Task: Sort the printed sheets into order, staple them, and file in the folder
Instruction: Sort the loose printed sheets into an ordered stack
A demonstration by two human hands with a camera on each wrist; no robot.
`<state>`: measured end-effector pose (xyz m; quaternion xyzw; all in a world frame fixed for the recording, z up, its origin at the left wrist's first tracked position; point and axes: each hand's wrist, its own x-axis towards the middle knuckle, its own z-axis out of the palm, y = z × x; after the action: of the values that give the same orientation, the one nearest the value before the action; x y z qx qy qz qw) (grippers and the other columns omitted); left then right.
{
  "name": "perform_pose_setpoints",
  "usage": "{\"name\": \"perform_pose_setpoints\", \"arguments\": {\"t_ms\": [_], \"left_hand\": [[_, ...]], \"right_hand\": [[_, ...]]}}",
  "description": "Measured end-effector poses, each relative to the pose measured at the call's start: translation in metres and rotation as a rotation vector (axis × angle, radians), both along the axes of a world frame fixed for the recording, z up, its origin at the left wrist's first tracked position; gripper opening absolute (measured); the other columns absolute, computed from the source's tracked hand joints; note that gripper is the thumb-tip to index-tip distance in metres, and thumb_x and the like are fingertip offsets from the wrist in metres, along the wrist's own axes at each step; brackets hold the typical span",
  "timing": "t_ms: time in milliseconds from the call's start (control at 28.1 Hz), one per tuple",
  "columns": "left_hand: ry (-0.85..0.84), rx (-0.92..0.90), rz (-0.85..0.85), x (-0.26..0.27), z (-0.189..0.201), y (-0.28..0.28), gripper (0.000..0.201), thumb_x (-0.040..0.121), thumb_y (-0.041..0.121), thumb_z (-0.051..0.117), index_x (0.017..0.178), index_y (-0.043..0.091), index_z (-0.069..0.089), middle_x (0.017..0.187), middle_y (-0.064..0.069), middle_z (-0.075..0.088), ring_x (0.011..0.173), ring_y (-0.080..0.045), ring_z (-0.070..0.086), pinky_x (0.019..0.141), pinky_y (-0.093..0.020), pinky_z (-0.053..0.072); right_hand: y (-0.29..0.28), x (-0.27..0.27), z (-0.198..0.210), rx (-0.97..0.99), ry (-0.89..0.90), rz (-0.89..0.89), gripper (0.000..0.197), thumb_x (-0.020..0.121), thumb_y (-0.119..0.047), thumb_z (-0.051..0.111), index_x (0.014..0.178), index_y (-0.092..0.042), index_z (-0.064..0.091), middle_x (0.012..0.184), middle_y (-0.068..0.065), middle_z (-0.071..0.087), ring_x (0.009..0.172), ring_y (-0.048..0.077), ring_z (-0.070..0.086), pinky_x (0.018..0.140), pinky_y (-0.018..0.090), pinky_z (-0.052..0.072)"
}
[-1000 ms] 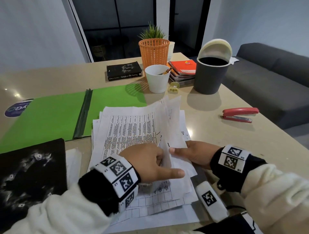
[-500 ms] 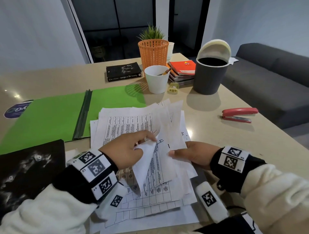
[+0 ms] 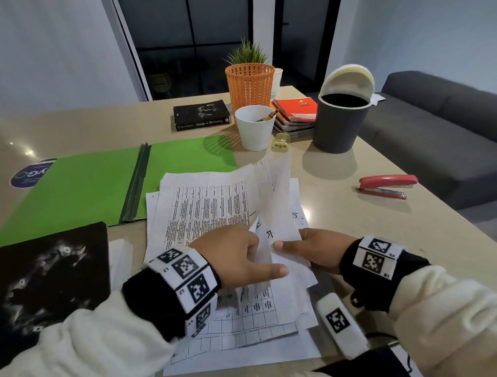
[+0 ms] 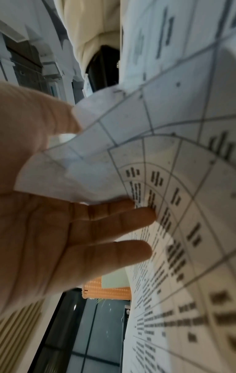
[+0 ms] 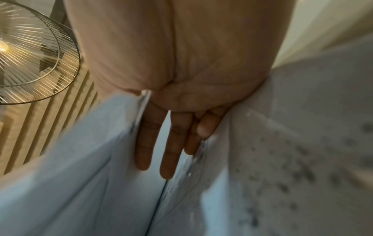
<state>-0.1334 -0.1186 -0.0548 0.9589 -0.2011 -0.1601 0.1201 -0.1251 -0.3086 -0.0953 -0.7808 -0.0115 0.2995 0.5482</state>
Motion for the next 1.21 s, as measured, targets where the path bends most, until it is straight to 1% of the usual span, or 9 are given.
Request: {"name": "perform_pose_setpoints", "arguments": {"t_ms": [178, 321, 463, 570, 677, 748, 891, 998, 1211], "left_hand": [[0.005, -0.063, -0.017, 0.007, 0.001, 0.010, 0.016, 0.082, 0.028, 0.054, 0.084, 0.018, 0.042, 0.072, 0.004, 0.043, 0.060, -0.014, 0.043, 0.056, -0.030, 0.035], [0.053, -0.170, -0.032, 0.009, 0.004, 0.016, 0.050, 0.083, 0.013, 0.048, 0.120, 0.041, 0.029, 0.068, 0.001, 0.051, 0.043, -0.007, 0.035, 0.043, -0.019, 0.029], [0.043, -0.184, -0.045, 0.010, -0.001, 0.011, 0.036, 0.087, 0.012, 0.045, 0.112, 0.035, 0.057, 0.105, 0.012, 0.058, 0.060, 0.009, 0.045, 0.055, -0.005, 0.032], [-0.006, -0.200, 0.000, 0.008, -0.006, 0.006, 0.009, 0.089, 0.033, 0.052, 0.091, 0.029, 0.060, 0.094, 0.014, 0.056, 0.074, 0.001, 0.049, 0.072, -0.022, 0.040], [-0.010, -0.165, 0.039, 0.005, -0.008, 0.004, 0.044, 0.076, 0.067, 0.052, 0.077, 0.024, 0.052, 0.079, 0.012, 0.056, 0.072, -0.007, 0.053, 0.068, -0.028, 0.044], [-0.015, -0.153, 0.057, 0.004, -0.007, 0.000, 0.052, 0.070, 0.075, 0.050, 0.071, 0.022, 0.047, 0.073, 0.010, 0.054, 0.064, -0.009, 0.049, 0.060, -0.027, 0.039], [-0.030, -0.145, 0.063, 0.003, -0.006, -0.004, 0.033, 0.084, 0.048, 0.054, 0.068, 0.021, 0.042, 0.069, 0.005, 0.051, 0.063, -0.013, 0.049, 0.056, -0.027, 0.037], [0.046, -0.195, 0.070, 0.009, -0.006, 0.000, 0.013, 0.086, 0.028, 0.050, 0.090, 0.021, 0.040, 0.074, 0.001, 0.051, 0.060, -0.015, 0.047, 0.056, -0.029, 0.038], [0.087, -0.272, 0.070, 0.016, -0.005, 0.011, 0.041, 0.085, 0.012, 0.042, 0.113, 0.042, 0.043, 0.069, 0.001, 0.054, 0.051, -0.014, 0.045, 0.051, -0.024, 0.039]], "right_hand": [[-0.002, 0.000, -0.001, -0.097, -0.020, -0.025, 0.050, 0.076, -0.061, 0.063, 0.103, -0.018, 0.068, 0.105, 0.000, 0.072, 0.097, 0.016, 0.067, 0.098, 0.033, 0.046], [-0.007, 0.002, -0.007, -0.092, 0.013, -0.159, 0.045, 0.080, -0.056, 0.061, 0.101, -0.018, 0.070, 0.104, 0.001, 0.072, 0.095, 0.020, 0.068, 0.097, 0.034, 0.047], [-0.003, 0.005, -0.010, -0.144, 0.001, -0.146, 0.072, 0.059, -0.075, 0.061, 0.105, -0.020, 0.068, 0.107, 0.003, 0.071, 0.100, 0.023, 0.067, 0.099, 0.040, 0.046], [-0.002, 0.002, -0.005, -0.145, -0.039, -0.063, 0.044, 0.086, -0.053, 0.056, 0.109, -0.017, 0.066, 0.107, 0.005, 0.070, 0.101, 0.022, 0.066, 0.100, 0.038, 0.046], [-0.001, 0.000, -0.001, -0.077, -0.039, 0.006, 0.032, 0.089, -0.045, 0.057, 0.110, -0.022, 0.064, 0.100, -0.004, 0.070, 0.087, 0.006, 0.066, 0.086, 0.017, 0.050], [-0.001, 0.000, -0.003, -0.077, -0.036, 0.038, 0.055, 0.073, -0.060, 0.067, 0.111, -0.020, 0.065, 0.105, 0.001, 0.071, 0.097, 0.015, 0.067, 0.095, 0.027, 0.049], [-0.001, 0.001, -0.007, 0.032, 0.022, -0.025, 0.029, 0.087, -0.037, 0.062, 0.106, -0.016, 0.065, 0.107, 0.007, 0.071, 0.101, 0.024, 0.066, 0.102, 0.044, 0.045], [-0.001, 0.001, -0.008, 0.010, 0.021, -0.094, 0.053, 0.074, -0.058, 0.064, 0.107, -0.017, 0.066, 0.106, 0.005, 0.073, 0.101, 0.025, 0.068, 0.102, 0.045, 0.045], [-0.003, 0.002, -0.008, -0.043, 0.013, -0.112, 0.055, 0.077, -0.064, 0.058, 0.108, -0.019, 0.067, 0.107, 0.002, 0.072, 0.101, 0.021, 0.067, 0.102, 0.041, 0.044]]}}
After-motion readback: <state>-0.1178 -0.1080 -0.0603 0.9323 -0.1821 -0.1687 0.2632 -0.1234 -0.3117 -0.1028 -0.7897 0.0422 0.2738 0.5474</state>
